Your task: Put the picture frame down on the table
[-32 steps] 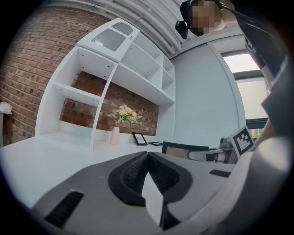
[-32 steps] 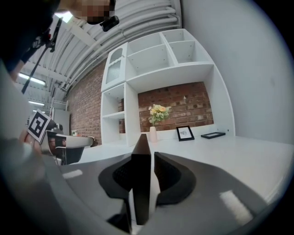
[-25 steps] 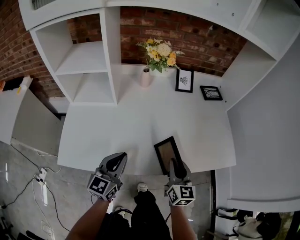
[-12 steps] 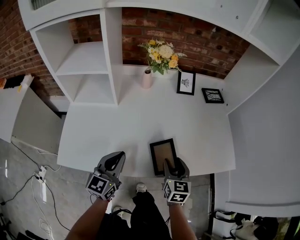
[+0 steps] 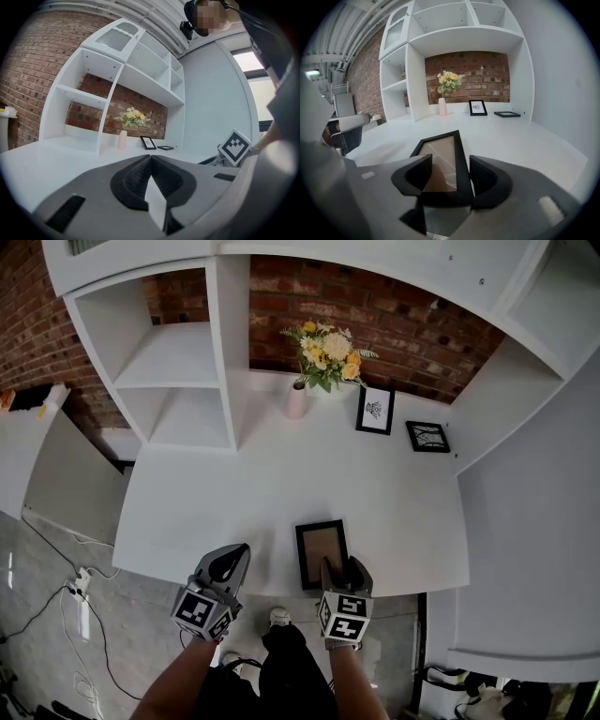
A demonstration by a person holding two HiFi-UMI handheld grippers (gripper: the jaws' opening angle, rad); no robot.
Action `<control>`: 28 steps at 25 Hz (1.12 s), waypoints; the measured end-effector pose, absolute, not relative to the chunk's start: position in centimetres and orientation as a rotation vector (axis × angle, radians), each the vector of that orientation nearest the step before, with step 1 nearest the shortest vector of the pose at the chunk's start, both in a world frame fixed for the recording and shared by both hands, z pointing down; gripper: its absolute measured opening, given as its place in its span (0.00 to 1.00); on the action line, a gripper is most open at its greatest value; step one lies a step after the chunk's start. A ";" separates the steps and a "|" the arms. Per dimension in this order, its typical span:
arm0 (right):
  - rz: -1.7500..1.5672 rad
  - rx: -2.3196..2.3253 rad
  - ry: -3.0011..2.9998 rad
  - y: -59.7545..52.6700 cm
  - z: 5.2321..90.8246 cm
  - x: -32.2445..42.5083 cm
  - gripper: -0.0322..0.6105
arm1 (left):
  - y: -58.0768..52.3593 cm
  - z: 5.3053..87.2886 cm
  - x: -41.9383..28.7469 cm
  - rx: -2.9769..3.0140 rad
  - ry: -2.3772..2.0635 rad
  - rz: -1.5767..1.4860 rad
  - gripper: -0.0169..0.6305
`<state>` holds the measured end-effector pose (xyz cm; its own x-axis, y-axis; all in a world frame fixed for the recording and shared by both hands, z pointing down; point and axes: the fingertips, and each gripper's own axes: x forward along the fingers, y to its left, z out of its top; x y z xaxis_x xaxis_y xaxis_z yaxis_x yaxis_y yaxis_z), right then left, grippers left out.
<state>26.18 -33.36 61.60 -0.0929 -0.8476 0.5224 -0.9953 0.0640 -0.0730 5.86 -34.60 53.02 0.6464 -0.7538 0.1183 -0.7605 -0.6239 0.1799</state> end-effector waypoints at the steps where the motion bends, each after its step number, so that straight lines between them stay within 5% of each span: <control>1: 0.594 1.832 -1.998 -33.5 61.7 26.0 0.44 | -34.6 53.0 5.9 2.653 -1.239 0.050 0.04; 17: 0.485 1.772 -2.033 -33.6 61.4 24.8 0.38 | -34.5 53.5 4.3 2.620 -1.282 0.048 0.04; 28: 0.401 1.833 -2.078 -32.3 59.0 25.1 0.10 | -33.8 53.0 4.9 2.642 -1.231 0.052 0.04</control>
